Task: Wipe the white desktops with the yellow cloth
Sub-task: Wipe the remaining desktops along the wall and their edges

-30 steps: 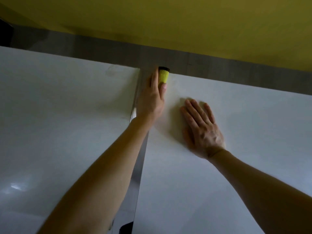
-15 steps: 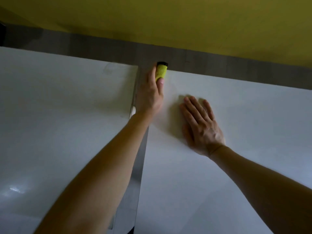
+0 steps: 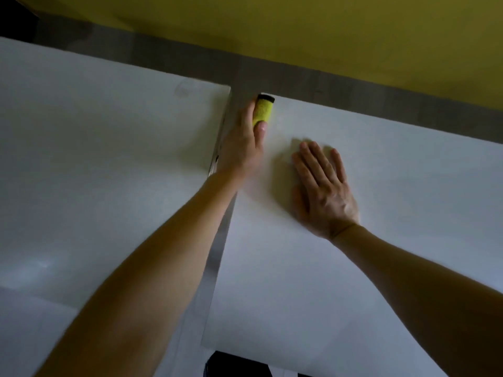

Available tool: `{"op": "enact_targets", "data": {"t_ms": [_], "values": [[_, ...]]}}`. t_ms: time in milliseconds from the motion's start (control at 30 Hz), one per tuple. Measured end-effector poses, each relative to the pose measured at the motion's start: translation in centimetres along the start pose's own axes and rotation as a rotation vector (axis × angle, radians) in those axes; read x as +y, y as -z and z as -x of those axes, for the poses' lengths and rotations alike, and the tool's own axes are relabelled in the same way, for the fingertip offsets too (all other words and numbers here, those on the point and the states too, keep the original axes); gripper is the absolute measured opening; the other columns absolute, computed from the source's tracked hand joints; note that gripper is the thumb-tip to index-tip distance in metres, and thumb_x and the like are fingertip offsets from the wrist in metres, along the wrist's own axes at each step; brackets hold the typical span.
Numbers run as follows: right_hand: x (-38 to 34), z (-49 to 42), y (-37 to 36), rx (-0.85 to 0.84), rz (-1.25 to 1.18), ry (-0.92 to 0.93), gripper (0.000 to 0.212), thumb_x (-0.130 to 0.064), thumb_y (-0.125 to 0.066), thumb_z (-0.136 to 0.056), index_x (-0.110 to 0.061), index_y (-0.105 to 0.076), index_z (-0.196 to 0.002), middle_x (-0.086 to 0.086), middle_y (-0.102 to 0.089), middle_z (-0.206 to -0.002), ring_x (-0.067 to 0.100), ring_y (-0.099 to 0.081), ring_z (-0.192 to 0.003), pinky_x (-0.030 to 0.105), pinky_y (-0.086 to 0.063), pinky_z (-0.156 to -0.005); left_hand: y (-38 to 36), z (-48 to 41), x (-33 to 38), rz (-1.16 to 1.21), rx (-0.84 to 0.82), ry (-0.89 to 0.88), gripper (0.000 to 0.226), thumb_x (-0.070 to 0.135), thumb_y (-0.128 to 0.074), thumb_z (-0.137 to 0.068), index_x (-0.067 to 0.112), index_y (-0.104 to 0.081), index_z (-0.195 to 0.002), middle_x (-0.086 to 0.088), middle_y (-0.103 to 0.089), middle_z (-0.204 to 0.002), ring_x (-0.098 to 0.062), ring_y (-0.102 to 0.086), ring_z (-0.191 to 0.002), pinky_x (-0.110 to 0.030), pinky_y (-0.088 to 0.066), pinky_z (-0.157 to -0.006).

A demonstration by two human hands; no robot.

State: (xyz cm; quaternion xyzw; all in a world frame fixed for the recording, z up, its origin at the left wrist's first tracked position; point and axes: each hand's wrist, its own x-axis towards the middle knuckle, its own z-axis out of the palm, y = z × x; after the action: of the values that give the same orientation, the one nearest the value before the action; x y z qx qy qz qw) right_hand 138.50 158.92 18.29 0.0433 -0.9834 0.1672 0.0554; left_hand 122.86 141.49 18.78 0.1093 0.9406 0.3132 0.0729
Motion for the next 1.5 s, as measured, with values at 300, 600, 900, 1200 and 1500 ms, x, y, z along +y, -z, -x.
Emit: {"op": "enact_targets", "data": {"t_ms": [300, 600, 900, 1200, 1500], "values": [[-0.5, -0.2, 0.3, -0.057, 0.031, 0.008, 0.066, -0.038, -0.035, -0.114, -0.004, -0.029, -0.169, 0.016, -0.016, -0.18, 0.035, -0.008, -0.168, 0.062, -0.01, -0.134, 4.2, 25.7, -5.3, 0.077, -0.071, 0.114, 0.054, 0.037, -0.044, -0.111, 0.019, -0.042, -0.162, -0.002, -0.061, -0.152, -0.023, -0.068, -0.116, -0.014, -0.043, -0.09], [-0.1, -0.6, 0.2, -0.05, 0.071, 0.013, 0.065, -0.036, -0.039, -0.11, -0.006, -0.036, -0.167, 0.015, -0.023, -0.178, 0.031, -0.01, -0.168, 0.058, -0.006, -0.135, -0.2, 4.9, -1.9, -0.051, 0.05, 0.047, 0.066, 0.054, -0.035, -0.109, 0.019, -0.042, -0.164, -0.016, -0.062, -0.147, -0.042, -0.068, -0.115, -0.05, -0.057, -0.09], [-1.0, -0.7, 1.2, -0.161, 0.16, 0.001, 0.07, -0.045, -0.025, -0.112, -0.009, -0.02, -0.172, 0.013, -0.008, -0.181, 0.03, 0.002, -0.169, 0.058, -0.004, -0.136, 4.6, 30.8, -6.5, -0.078, -0.046, 0.24, 0.064, 0.053, -0.034, -0.109, 0.023, -0.04, -0.166, -0.011, -0.069, -0.138, -0.037, -0.072, -0.104, -0.042, -0.058, -0.083], [-0.6, -0.8, 1.0, -0.06, 0.085, 0.018, 0.068, -0.039, -0.035, -0.108, -0.006, -0.035, -0.167, 0.016, -0.025, -0.178, 0.032, -0.013, -0.168, 0.057, -0.005, -0.136, 1.3, 13.0, -2.2, -0.099, 0.042, 0.133, 0.059, 0.044, -0.04, -0.112, 0.02, -0.042, -0.165, -0.017, -0.063, -0.143, -0.042, -0.068, -0.106, -0.045, -0.053, -0.079], [-1.2, -0.6, 1.4, -0.138, 0.107, 0.0, 0.07, -0.041, -0.027, -0.109, -0.007, -0.024, -0.17, 0.014, -0.012, -0.181, 0.03, -0.003, -0.169, 0.057, -0.003, -0.136, 4.7, 38.2, -7.1, -0.058, -0.107, 0.374, 0.055, 0.056, -0.021, -0.114, 0.038, -0.024, -0.166, -0.002, -0.06, -0.141, -0.015, -0.068, -0.09, -0.049, -0.067, -0.078]]}}
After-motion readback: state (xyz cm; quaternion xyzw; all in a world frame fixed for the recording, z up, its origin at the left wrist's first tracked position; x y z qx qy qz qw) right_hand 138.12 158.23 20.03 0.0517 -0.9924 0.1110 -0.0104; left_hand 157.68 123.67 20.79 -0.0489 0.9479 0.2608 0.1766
